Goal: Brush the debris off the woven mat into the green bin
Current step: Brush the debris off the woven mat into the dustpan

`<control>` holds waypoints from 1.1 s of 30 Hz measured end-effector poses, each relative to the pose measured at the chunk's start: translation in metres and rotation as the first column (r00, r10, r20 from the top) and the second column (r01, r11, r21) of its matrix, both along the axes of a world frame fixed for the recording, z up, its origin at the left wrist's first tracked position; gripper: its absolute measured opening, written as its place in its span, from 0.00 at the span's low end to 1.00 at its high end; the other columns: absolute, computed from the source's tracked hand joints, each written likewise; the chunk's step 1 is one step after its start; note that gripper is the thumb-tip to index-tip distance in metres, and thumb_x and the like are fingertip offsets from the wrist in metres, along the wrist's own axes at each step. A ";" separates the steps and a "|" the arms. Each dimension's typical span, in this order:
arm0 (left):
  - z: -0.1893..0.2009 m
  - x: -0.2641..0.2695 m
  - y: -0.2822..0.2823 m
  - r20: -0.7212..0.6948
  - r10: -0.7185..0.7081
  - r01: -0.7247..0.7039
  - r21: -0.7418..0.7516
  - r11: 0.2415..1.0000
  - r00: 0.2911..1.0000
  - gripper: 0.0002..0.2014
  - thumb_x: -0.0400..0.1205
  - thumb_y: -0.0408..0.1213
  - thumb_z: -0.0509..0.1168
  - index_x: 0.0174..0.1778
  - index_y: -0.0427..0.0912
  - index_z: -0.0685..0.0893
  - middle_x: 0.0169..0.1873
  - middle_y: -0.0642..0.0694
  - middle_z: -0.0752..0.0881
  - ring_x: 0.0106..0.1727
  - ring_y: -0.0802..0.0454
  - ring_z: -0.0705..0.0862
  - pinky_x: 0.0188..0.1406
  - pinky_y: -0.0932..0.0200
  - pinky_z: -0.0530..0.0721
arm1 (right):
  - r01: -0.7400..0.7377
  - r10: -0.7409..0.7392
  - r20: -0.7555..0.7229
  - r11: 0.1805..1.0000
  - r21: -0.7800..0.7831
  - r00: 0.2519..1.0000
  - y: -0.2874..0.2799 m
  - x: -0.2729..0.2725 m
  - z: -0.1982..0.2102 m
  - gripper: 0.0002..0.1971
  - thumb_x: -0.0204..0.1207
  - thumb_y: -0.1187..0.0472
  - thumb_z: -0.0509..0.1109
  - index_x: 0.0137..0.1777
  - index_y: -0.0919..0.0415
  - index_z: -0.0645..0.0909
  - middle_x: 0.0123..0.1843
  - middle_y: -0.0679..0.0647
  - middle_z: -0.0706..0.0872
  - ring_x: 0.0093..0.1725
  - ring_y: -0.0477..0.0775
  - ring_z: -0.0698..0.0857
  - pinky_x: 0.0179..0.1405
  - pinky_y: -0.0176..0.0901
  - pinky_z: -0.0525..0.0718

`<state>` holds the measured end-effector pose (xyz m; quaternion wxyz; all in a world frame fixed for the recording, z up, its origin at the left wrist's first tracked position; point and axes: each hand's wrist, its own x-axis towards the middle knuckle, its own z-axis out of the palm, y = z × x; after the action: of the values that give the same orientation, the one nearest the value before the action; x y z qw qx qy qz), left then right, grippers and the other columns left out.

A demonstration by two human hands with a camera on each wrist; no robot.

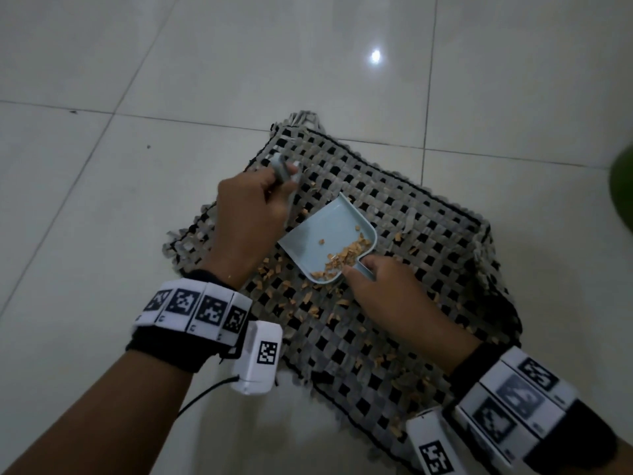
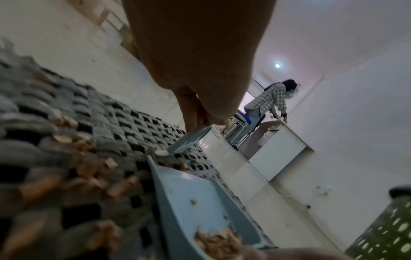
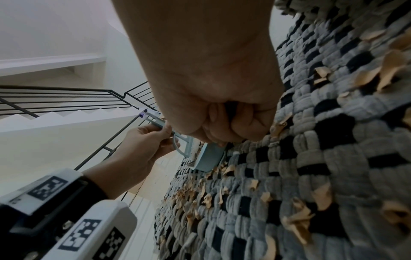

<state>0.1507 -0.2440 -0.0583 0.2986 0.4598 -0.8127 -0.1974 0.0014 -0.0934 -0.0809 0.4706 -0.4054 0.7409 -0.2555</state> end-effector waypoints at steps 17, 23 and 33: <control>0.012 -0.017 -0.047 0.146 -0.117 0.108 0.064 0.992 0.982 0.16 0.76 0.18 0.59 0.49 0.37 0.89 0.49 0.45 0.91 0.51 0.49 0.87 0.50 0.63 0.78 | 0.023 -0.024 0.044 1.000 0.021 0.999 0.002 0.006 -0.003 0.22 0.88 0.49 0.60 0.63 0.71 0.80 0.36 0.62 0.78 0.29 0.53 0.70 0.27 0.44 0.71; 0.011 -0.020 -0.047 0.048 -0.082 0.081 0.018 0.997 0.995 0.16 0.76 0.19 0.58 0.47 0.40 0.87 0.46 0.51 0.89 0.47 0.55 0.84 0.48 0.62 0.81 | 0.009 -0.010 0.029 0.999 0.031 1.000 0.002 0.006 -0.002 0.20 0.88 0.50 0.60 0.61 0.68 0.82 0.34 0.55 0.76 0.26 0.50 0.70 0.26 0.40 0.71; 0.009 -0.005 -0.036 0.089 -0.005 0.003 0.024 1.000 0.996 0.13 0.83 0.24 0.59 0.52 0.42 0.88 0.50 0.45 0.91 0.49 0.50 0.87 0.46 0.61 0.81 | 0.012 -0.012 0.012 1.000 0.019 1.000 0.002 0.006 0.000 0.21 0.87 0.49 0.61 0.55 0.71 0.82 0.33 0.54 0.75 0.26 0.50 0.69 0.25 0.41 0.70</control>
<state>0.1460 -0.2804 -0.0495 0.2560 0.4701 -0.8237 -0.1871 0.0073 -0.0914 -0.0808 0.4773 -0.3950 0.7427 -0.2539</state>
